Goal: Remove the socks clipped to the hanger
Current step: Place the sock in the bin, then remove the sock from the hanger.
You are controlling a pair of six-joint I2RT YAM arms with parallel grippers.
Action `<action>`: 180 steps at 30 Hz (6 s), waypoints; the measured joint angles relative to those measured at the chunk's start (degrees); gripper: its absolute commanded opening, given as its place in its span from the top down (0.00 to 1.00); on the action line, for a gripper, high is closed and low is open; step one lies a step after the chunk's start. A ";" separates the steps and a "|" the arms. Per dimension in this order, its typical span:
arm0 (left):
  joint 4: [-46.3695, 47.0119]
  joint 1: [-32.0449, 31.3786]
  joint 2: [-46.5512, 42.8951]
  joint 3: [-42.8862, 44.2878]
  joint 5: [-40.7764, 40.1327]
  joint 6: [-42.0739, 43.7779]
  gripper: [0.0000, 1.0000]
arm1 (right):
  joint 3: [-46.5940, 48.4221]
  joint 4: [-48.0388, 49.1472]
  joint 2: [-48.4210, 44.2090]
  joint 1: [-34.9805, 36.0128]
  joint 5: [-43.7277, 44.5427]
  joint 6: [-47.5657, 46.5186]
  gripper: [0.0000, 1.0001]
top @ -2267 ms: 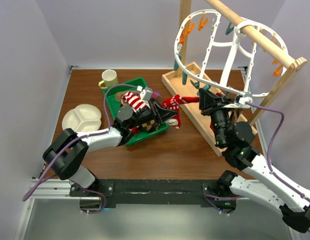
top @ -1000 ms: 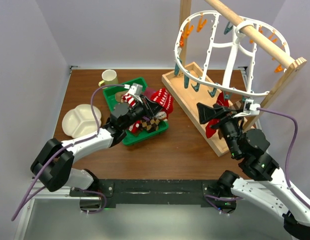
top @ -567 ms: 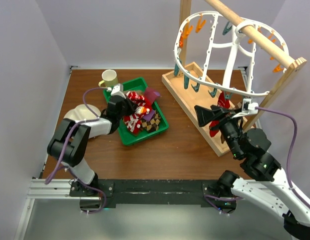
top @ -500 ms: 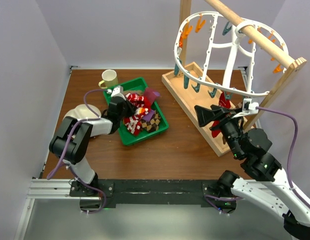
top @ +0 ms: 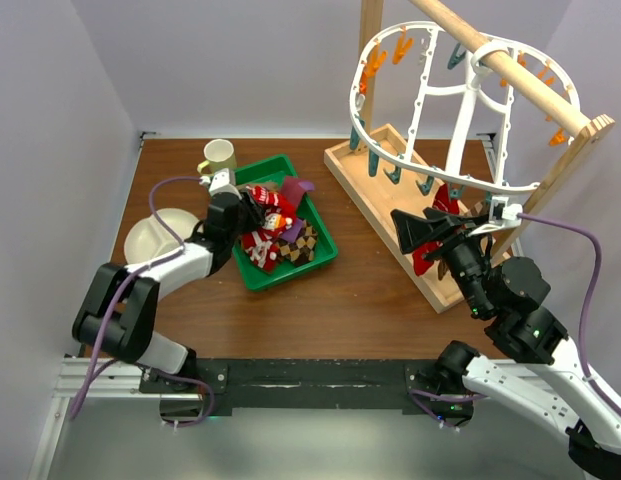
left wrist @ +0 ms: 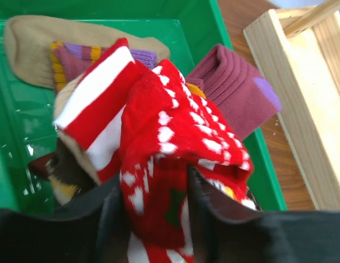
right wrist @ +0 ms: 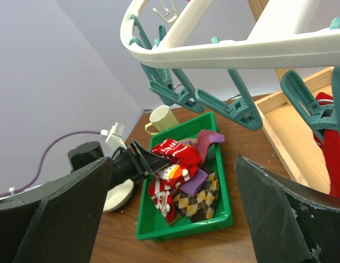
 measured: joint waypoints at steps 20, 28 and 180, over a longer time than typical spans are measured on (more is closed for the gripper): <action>-7.78 -1.84 -23.96 -5.33 -3.19 3.39 0.20 | 0.85 -0.07 -0.39 0.00 -3.04 -0.61 0.02; -5.64 -15.89 -22.95 -4.46 -0.81 3.10 0.22 | 3.63 -2.54 -2.43 0.00 -4.17 -0.59 0.01; 19.87 -28.00 -6.49 6.29 31.23 3.32 1.00 | -20.94 12.11 -1.84 0.00 -11.08 2.49 0.10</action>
